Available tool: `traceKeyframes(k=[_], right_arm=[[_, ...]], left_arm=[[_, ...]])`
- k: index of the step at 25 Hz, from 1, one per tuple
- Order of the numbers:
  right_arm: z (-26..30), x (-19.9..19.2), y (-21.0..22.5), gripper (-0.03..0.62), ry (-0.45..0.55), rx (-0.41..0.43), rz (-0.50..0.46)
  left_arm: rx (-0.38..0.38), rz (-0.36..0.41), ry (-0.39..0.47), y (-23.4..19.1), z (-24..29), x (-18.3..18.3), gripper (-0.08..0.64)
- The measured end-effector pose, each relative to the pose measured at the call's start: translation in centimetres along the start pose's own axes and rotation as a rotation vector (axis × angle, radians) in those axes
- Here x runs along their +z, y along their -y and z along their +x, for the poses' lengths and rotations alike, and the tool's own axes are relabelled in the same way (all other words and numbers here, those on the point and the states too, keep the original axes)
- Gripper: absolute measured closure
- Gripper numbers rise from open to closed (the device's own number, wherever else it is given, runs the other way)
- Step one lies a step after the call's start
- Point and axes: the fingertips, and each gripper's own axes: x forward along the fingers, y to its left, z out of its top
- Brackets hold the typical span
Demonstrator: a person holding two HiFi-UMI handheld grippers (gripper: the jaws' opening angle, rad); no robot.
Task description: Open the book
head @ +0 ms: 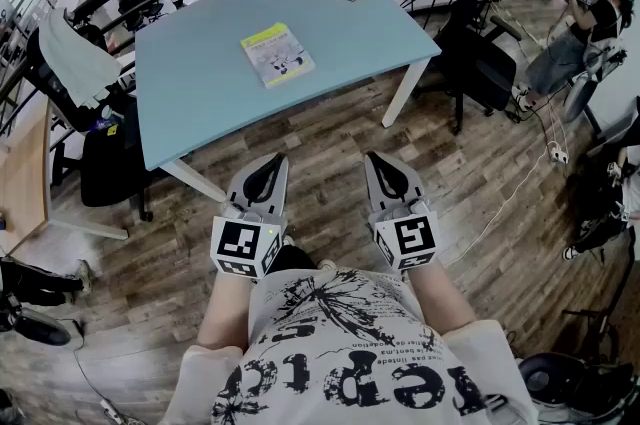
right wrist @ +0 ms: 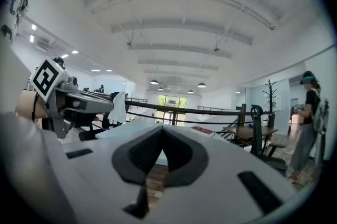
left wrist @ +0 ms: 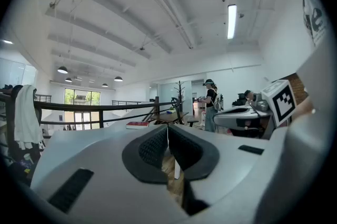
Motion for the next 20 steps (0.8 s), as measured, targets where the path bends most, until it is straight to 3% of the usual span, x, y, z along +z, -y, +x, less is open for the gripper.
traceKeyframes(k=[20], right_arm=[[3.1, -2.2, 4.1, 0.583, -0.038, -0.040, 0.096]], left_arm=[[0.002, -0.048, -0.060, -1.5, 4.4, -2.2, 0.540]])
